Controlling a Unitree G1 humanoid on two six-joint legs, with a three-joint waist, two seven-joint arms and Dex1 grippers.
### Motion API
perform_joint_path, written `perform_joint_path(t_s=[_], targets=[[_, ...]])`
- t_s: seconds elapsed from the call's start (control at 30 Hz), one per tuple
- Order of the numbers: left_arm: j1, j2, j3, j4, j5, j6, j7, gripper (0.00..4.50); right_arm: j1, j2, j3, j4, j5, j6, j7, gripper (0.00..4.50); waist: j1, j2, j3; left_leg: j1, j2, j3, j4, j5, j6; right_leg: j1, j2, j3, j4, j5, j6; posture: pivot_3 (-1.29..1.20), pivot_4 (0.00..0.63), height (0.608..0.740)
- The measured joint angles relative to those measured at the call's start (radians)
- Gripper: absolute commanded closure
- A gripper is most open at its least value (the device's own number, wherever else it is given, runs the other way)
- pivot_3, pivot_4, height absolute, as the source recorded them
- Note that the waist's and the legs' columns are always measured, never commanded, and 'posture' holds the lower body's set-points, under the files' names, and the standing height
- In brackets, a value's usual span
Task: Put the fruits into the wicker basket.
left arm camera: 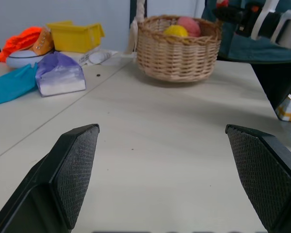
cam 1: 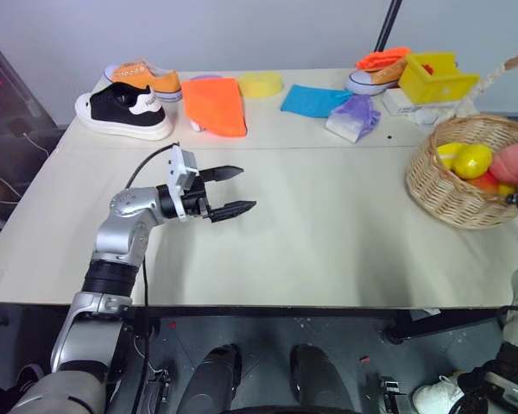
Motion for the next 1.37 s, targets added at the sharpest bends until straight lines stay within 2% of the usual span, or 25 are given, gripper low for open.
perform_joint_path(t_s=[0.03, 0.13, 0.2, 0.23, 0.33, 0.4, 0.5, 0.57, 0.77, 0.9, 1.07, 1.2, 1.37], targets=[[0.001, 0.000, 0.001, 0.000, 0.000, 0.000, 0.000, 0.00, 0.000, 0.000, 0.006, 0.000, 0.001, -0.006, 0.000, 2.80, 0.000, 0.000, 0.000, 0.000, 0.000, 0.000, 0.000, 0.000, 0.000, 0.000, 0.000, 0.000, 0.000, 0.000, 0.000, 0.00, 0.150, 0.740], [0.017, 0.004, 0.008, -0.008, -0.001, 0.005, 0.006, 0.00, -0.001, -0.003, 0.011, -0.003, 0.005, -0.015, 0.009, 1.07, 0.000, 0.000, 0.000, 0.000, 0.000, 0.000, 0.000, 0.000, 0.000, 0.000, 0.000, 0.000, 0.000, 0.000, 0.000, 0.00, 0.150, 0.740], [0.033, 0.008, 0.010, -0.017, -0.001, 0.006, 0.015, 0.00, 0.006, -0.004, 0.010, -0.028, 0.017, -0.007, 0.013, 0.15, 0.000, 0.000, 0.000, 0.000, 0.000, -0.001, 0.000, 0.000, 0.000, 0.000, 0.000, 0.000, 0.000, 0.000, 0.000, 0.00, 0.150, 0.740], [0.041, 0.009, 0.011, -0.021, 0.000, 0.005, 0.021, 0.00, 0.025, -0.004, 0.010, -0.060, 0.023, 0.002, 0.014, 0.06, 0.001, 0.000, 0.000, 0.000, 0.000, -0.001, 0.000, 0.000, 0.000, 0.000, 0.000, 0.000, 0.000, 0.000, 0.000, 0.00, 0.150, 0.740], [0.076, 0.016, 0.049, -0.016, -0.006, -0.005, 0.043, 0.00, 0.123, 0.014, 0.018, -0.218, -0.005, 0.032, -0.015, 0.06, 0.003, 0.000, 0.000, 0.000, 0.000, -0.004, 0.000, 0.000, 0.000, 0.000, 0.000, 0.000, 0.000, 0.000, 0.000, 0.00, 0.150, 0.740], [0.091, 0.026, 0.076, 0.001, -0.006, -0.018, 0.055, 0.00, 0.149, 0.095, 0.035, -0.328, -0.040, 0.054, -0.089, 0.06, 0.001, 0.000, 0.000, 0.000, 0.000, -0.005, 0.000, 0.000, 0.000, 0.000, 0.000, 0.000, 0.000, 0.000, 0.000, 0.00, 0.150, 0.740], [0.123, 0.027, 0.095, -0.010, -0.007, -0.032, 0.077, 0.00, 0.154, 0.220, 0.147, -0.451, -0.106, 0.072, -0.180, 0.06, -0.003, 0.001, -0.001, 0.001, 0.000, -0.004, 0.000, 0.000, 0.000, 0.000, 0.000, 0.001, 0.001, 0.000, 0.000, 0.00, 0.150, 0.740], [0.151, 0.029, 0.100, -0.033, -0.008, -0.029, 0.093, 0.00, 0.131, 0.238, 0.237, -0.472, -0.131, 0.063, -0.179, 0.06, -0.002, 0.001, -0.001, 0.001, 0.000, -0.004, 0.000, 0.000, 0.000, 0.000, 0.000, 0.000, 0.000, 0.000, 0.000, 0.00, 0.150, 0.740], [0.236, 0.066, 0.193, -0.124, -0.008, 0.003, 0.229, 0.00, -0.030, 0.168, 0.487, -0.306, -0.104, -0.037, 0.100, 0.06, -0.001, 0.001, -0.001, 0.002, 0.000, -0.005, 0.000, 0.000, 0.000, 0.002, 0.000, -0.001, -0.001, 0.000, 0.000, 0.00, 0.150, 0.740], [0.290, 0.069, 0.281, -0.176, 0.003, 0.003, 0.392, 0.00, -0.128, 0.090, 0.631, -0.106, -0.033, -0.044, 0.417, 0.06, 0.000, 0.000, -0.001, 0.002, 0.000, -0.006, 0.000, 0.000, 0.000, 0.003, 0.000, -0.002, -0.001, 0.000, 0.000, 0.00, 0.150, 0.740], [0.372, 0.068, 0.360, -0.218, 0.054, -0.018, 0.572, 0.00, -0.228, 0.063, 0.740, 0.075, 0.014, -0.046, 0.693, 0.06, -0.003, 0.000, -0.001, 0.002, 0.000, -0.007, 0.000, 0.000, 0.000, 0.002, 0.000, -0.002, -0.001, 0.000, 0.000, 0.00, 0.150, 0.740], [0.428, 0.064, 0.404, -0.221, 0.113, -0.029, 0.713, 0.00, -0.312, 0.077, 0.760, 0.179, 0.011, -0.088, 0.775, 0.06, 0.000, 0.000, -0.001, 0.002, 0.000, -0.007, 0.000, 0.000, 0.000, 0.002, 0.000, -0.002, -0.001, 0.000, 0.000, 0.00, 0.150, 0.740], [0.490, 0.061, 0.447, -0.278, 0.114, -0.004, 0.787, 0.00, -0.318, 0.106, 0.783, 0.234, 0.003, -0.113, 0.823, 0.06, 0.004, -0.002, -0.001, 0.001, 0.000, -0.008, 0.000, 0.000, -0.001, 0.002, -0.001, -0.003, -0.001, 0.000, 0.000, 0.00, 0.150, 0.740]])
